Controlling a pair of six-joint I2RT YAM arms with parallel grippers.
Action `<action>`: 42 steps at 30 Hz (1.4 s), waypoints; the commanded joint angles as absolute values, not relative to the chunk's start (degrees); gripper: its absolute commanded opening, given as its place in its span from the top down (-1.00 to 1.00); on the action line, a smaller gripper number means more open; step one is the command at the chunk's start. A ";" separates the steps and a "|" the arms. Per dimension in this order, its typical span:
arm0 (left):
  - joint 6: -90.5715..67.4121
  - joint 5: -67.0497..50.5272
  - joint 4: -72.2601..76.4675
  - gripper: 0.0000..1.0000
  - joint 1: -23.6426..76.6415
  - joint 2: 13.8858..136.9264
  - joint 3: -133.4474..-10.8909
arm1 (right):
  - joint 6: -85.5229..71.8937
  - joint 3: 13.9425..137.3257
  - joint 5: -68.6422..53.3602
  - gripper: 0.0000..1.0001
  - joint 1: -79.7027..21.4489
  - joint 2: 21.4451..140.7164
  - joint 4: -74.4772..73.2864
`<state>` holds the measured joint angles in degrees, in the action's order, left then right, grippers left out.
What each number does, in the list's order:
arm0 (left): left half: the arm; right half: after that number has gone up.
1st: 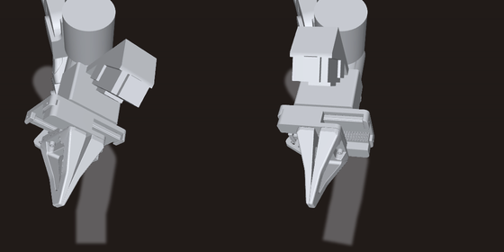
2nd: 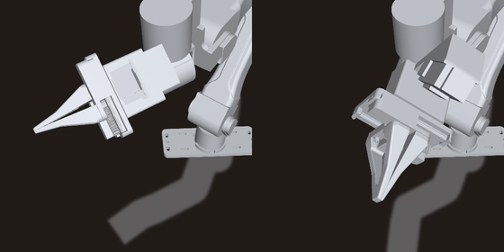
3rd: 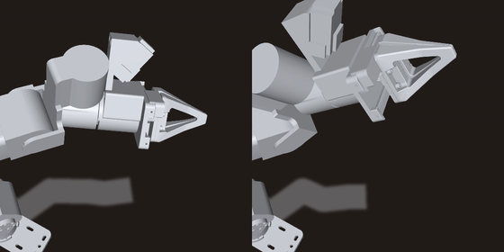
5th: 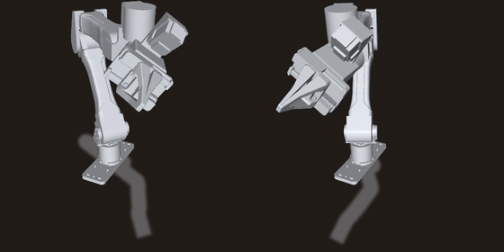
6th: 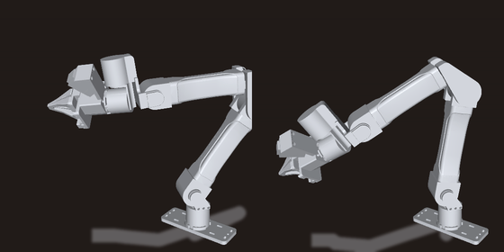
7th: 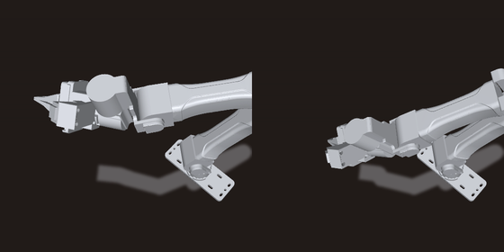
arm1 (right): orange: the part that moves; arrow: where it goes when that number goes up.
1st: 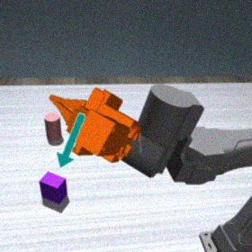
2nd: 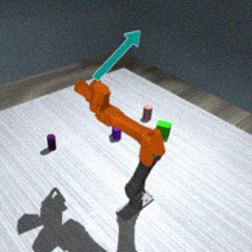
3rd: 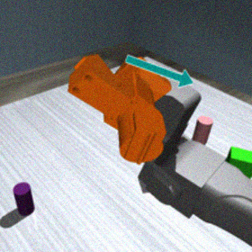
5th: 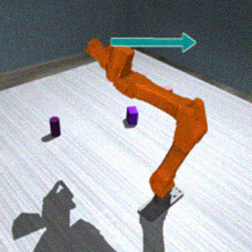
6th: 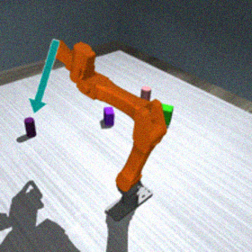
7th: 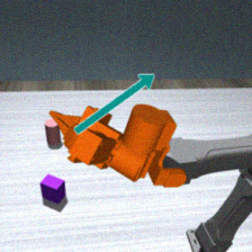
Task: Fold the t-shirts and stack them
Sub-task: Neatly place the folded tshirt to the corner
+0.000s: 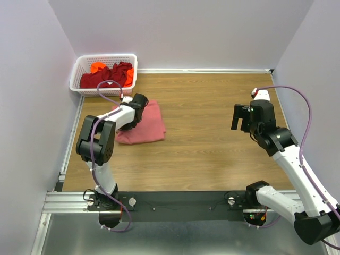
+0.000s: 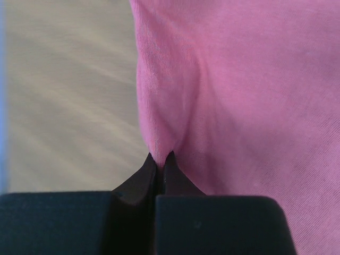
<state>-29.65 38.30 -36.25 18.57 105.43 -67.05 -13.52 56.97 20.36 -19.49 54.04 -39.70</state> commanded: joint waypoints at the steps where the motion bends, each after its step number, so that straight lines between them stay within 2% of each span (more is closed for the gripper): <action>1: -30.06 54.13 -42.89 1.00 16.09 109.32 -67.67 | -12.83 59.76 18.63 -1.00 -19.51 54.58 -40.43; 7: -32.16 68.18 -47.02 1.00 13.80 118.37 -71.44 | -12.39 60.91 18.54 -1.00 -20.21 54.93 -40.43; 11: -29.63 71.01 -45.18 1.00 11.43 119.89 -71.81 | -11.87 60.73 19.77 -1.00 -20.39 54.32 -40.43; 17: -11.71 62.24 -21.14 1.00 6.34 111.82 -66.46 | -11.16 60.99 20.65 -1.00 -20.48 54.49 -40.43; 23: 3.42 51.96 -6.00 1.00 0.46 108.55 -62.76 | -10.64 62.14 21.01 -1.00 -20.57 55.81 -40.43; 27: 7.11 49.13 -0.45 1.00 -3.68 108.02 -61.88 | -10.20 63.45 21.01 -1.00 -20.57 56.42 -40.52; 34: 8.17 50.71 -0.26 1.00 -9.57 111.27 -66.70 | -10.37 65.30 19.78 -1.00 -20.57 59.15 -40.78; 42: 12.38 46.42 7.28 1.00 -10.63 112.06 -68.12 | -10.37 66.88 19.86 -1.00 -20.39 60.64 -41.31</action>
